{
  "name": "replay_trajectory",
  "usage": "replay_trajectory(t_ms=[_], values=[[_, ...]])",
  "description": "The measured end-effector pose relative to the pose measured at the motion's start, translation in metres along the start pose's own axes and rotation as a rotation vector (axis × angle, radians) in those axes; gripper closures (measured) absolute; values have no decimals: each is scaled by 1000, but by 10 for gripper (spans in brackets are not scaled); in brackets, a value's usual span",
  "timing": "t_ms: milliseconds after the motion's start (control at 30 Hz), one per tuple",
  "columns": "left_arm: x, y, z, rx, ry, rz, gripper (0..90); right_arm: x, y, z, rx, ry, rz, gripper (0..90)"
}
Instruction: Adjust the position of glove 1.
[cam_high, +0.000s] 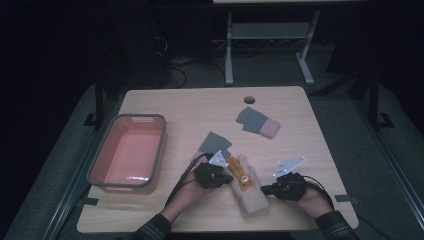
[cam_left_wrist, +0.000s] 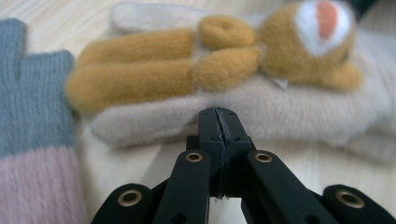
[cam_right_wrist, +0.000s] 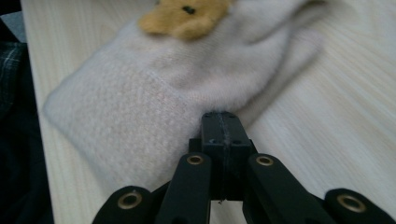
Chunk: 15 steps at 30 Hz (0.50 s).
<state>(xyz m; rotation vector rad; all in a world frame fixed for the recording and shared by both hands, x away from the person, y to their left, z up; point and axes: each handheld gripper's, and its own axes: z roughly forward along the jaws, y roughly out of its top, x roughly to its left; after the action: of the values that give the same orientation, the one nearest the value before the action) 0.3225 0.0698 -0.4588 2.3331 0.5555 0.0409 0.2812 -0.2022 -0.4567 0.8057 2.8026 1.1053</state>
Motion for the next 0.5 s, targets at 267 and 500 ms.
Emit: replay_trajectory(t_ms=[267,500], values=[[12,13,8,-27,-6,-26,861,9,4,7,5,39,-20,900],[18,20,15,-22,-13,-19,892,16,12,17,1,71,-40,900]])
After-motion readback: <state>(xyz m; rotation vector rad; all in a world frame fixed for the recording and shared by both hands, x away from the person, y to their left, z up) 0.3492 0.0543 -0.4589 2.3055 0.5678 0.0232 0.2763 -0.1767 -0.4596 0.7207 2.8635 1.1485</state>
